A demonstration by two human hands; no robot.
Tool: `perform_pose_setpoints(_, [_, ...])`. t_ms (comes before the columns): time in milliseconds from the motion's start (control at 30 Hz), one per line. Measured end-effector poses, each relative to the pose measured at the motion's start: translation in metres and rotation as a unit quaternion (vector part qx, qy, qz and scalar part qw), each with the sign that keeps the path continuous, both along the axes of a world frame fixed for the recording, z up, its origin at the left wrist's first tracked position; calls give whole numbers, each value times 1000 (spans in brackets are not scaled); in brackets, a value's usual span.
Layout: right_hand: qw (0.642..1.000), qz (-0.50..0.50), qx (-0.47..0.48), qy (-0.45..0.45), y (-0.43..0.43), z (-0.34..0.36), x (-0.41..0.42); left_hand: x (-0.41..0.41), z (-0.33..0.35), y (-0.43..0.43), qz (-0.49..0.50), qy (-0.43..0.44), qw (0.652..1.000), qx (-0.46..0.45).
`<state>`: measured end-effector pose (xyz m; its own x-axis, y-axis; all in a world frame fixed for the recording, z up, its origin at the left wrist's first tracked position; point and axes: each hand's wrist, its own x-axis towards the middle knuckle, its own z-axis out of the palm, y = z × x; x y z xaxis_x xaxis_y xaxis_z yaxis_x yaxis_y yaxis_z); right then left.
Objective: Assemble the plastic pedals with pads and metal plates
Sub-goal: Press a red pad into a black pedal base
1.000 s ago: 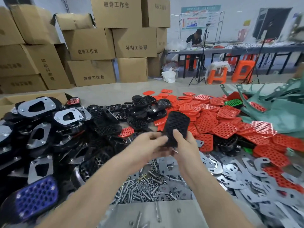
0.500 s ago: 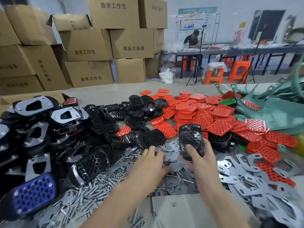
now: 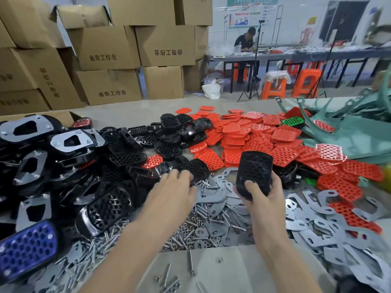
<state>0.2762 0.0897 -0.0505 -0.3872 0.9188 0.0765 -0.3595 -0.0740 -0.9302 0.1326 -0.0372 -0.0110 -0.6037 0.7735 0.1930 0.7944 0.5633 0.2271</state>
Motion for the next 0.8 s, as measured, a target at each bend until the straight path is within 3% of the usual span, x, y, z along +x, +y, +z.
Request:
perform_pose_setpoints(100, [1000, -17, 4, 9, 0, 0, 1, 13, -12, 27, -92, 22, 992, -78])
perform_pose_setpoints(200, [999, -36, -7, 18, 1, 0, 2, 16, -18, 36, -92, 76, 988, -102])
perform_pose_setpoints(300, [997, -67, -22, 25, 3, 1, 3, 12, -13, 27, -134, 36, 984, -115])
perform_pose_setpoints(367, [996, -86, -24, 30, 5, 2, 3, 5, -3, 18, -155, -40, 980, -120])
perform_pose_setpoints(433, [994, -98, -24, 32, 5, 4, 2, -4, 7, 15, -144, -79, 983, -85])
perform_pose_setpoints(567, [995, -90, -18, 40, 4, 7, 1, -20, 13, 31, -70, -3, 997, -11])
perform_pose_setpoints(700, [998, -60, -12, 22, 4, 8, 3, -35, 8, 45, -3, -10, 991, -130])
perform_pose_setpoints(800, [999, -40, -17, 12, 4, 7, 4, -38, 2, 44, -4, 11, 988, -151])
